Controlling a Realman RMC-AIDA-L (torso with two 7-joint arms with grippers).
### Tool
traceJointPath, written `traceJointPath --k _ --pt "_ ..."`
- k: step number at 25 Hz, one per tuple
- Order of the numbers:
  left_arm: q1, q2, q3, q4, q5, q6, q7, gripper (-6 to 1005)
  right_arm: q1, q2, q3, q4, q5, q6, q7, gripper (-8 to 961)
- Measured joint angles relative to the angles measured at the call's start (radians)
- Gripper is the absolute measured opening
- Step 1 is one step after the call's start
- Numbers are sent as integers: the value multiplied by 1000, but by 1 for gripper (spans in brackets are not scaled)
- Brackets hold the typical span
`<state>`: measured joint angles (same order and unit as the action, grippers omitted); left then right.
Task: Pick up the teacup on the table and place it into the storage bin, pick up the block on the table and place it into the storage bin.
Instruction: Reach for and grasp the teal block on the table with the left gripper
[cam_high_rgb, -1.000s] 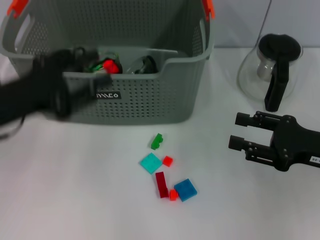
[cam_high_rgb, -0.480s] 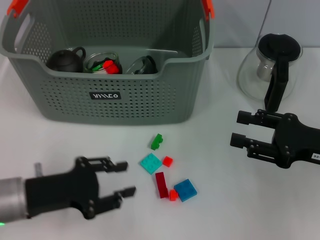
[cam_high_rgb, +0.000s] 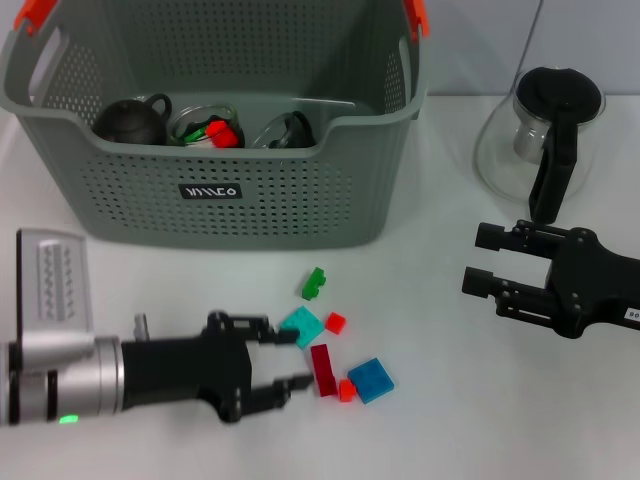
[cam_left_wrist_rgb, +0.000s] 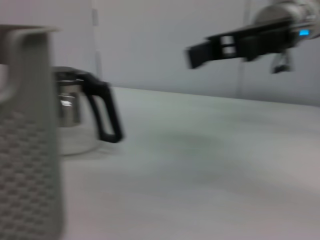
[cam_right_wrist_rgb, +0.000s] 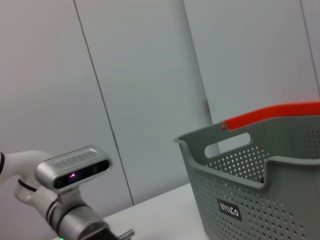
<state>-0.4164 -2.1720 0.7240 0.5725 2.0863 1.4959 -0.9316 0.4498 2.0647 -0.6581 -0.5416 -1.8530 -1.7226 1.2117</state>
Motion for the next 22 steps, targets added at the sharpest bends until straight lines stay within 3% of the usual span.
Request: traceJointPath --k 7,22 --pt "-37 -3 1 -45 -27 -176 2 508 0 0 0 2 1 0 -3 674" --pt "-72 -4 7 -107 -38 -272 16 514 8 0 0 1 0 0 0 673"
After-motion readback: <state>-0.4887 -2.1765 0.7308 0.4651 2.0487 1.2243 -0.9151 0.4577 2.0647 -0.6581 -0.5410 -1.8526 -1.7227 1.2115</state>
